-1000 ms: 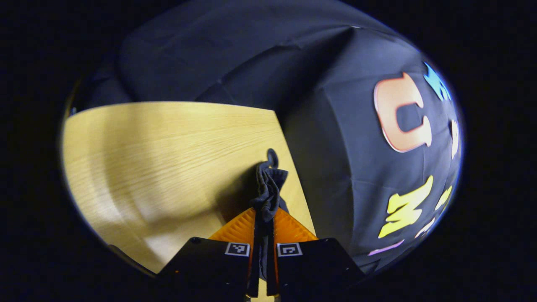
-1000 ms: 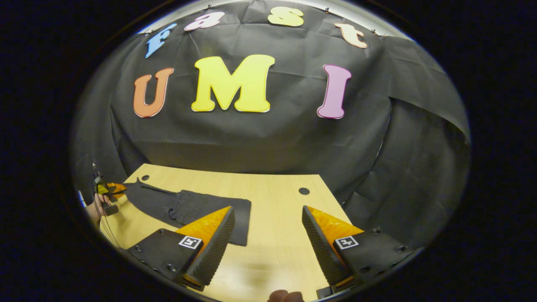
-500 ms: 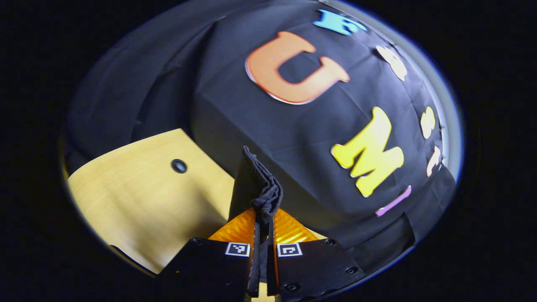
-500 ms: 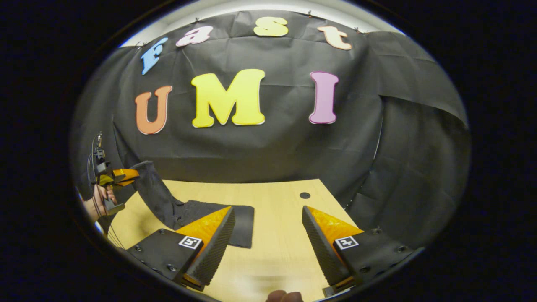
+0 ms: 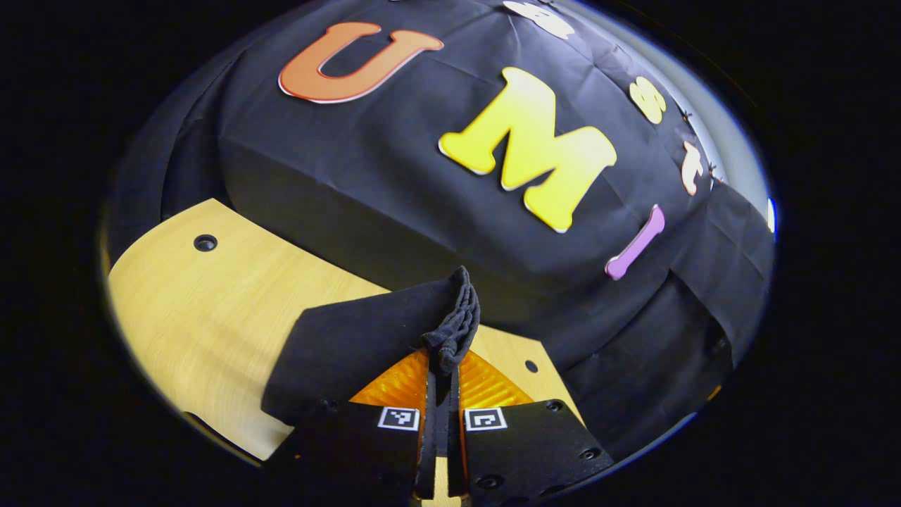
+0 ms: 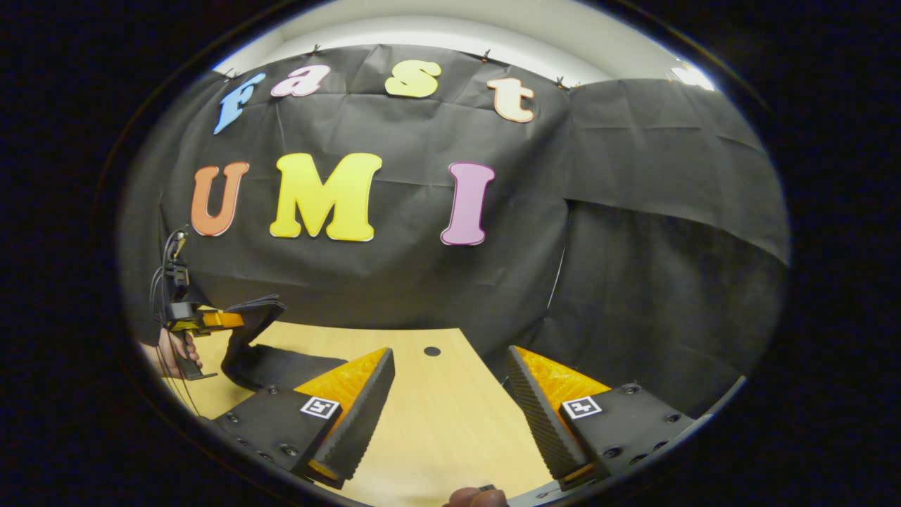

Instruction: Grasp the waist and the cuffs of the jeans and fold them to make the two legs overlap; first hold the waist and fold one-third of the jeans toward the cuffs, then hold the cuffs and fold the remaining one-third in the same direction to finish folding.

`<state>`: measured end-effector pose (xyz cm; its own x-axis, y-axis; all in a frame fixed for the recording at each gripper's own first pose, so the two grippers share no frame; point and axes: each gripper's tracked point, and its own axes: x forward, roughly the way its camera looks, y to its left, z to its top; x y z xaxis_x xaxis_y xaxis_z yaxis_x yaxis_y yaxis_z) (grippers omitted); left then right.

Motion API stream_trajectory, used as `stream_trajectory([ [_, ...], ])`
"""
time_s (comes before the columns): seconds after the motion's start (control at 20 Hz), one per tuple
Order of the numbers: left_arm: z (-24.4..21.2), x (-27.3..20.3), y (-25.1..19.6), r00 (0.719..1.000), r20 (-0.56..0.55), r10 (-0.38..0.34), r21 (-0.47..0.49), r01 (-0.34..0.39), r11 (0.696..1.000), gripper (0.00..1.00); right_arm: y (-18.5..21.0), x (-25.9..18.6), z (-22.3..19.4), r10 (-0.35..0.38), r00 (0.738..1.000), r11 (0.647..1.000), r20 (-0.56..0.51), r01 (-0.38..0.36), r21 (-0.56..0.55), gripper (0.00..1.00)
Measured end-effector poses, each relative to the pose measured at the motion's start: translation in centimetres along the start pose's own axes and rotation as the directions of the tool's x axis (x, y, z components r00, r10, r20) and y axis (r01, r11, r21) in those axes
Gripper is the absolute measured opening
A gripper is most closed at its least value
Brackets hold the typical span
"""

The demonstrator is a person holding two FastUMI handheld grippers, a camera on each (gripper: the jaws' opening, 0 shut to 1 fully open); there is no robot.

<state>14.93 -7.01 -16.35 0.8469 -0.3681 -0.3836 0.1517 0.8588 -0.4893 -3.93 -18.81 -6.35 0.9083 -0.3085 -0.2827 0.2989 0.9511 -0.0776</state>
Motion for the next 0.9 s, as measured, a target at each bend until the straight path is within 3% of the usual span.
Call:
stream_trajectory([
  [0.35, -10.9, 5.1, -0.4, 0.987, -0.132, 0.091, 0.182, -0.066, 0.981, 0.11, -3.8, 0.4, -2.8, -0.027, 0.996, 0.995, -0.089, 0.018, -0.095, 0.98],
  [0.5, -13.9, 5.9, 1.0, 0.973, -0.187, 0.133, 0.169, -0.102, 0.98, 0.13, -4.8, 1.1, -3.5, -0.035, 0.992, 0.996, -0.119, 0.024, -0.091, 0.99],
  [0.6, -14.2, 6.0, 1.1, 0.972, -0.188, 0.139, 0.105, -0.121, 0.987, 0.18, -5.0, 1.4, -3.6, -0.032, 0.992, 0.996, -0.123, 0.021, -0.084, 0.99],
  [0.7, -14.3, 6.2, 0.6, 0.97, -0.196, 0.142, 0.072, -0.13, 0.989, 0.25, -4.7, 1.9, -3.9, -0.017, 0.991, 0.997, -0.13, 0.007, -0.076, 0.99],
  [0.75, -14.4, 6.1, 0.5, 0.969, -0.2, 0.145, 0.075, -0.133, 0.988, 0.36, -4.5, 2.2, -3.9, -0.008, 0.992, 0.997, -0.129, -0.001, -0.072, 0.99],
  [0.8, -14.3, 6.0, 0.5, 0.968, -0.2, 0.152, 0.085, -0.137, 0.987, 0.35, -4.3, 2.5, -3.8, 0.002, 0.992, 0.998, -0.127, -0.01, -0.066, 0.98],
  [0.85, -14.2, 5.8, 0.1, 0.968, -0.197, 0.153, 0.093, -0.137, 0.986, 0.45, -4.0, 2.8, -3.7, 0.011, 0.992, 0.998, -0.125, -0.019, -0.061, 0.99],
  [0.9, -14.3, 5.6, -0.3, 0.968, -0.201, 0.149, 0.093, -0.133, 0.987, 0.67, -3.9, 3.0, -3.7, 0.021, 0.992, 0.998, -0.121, -0.028, -0.057, 0.99],
])
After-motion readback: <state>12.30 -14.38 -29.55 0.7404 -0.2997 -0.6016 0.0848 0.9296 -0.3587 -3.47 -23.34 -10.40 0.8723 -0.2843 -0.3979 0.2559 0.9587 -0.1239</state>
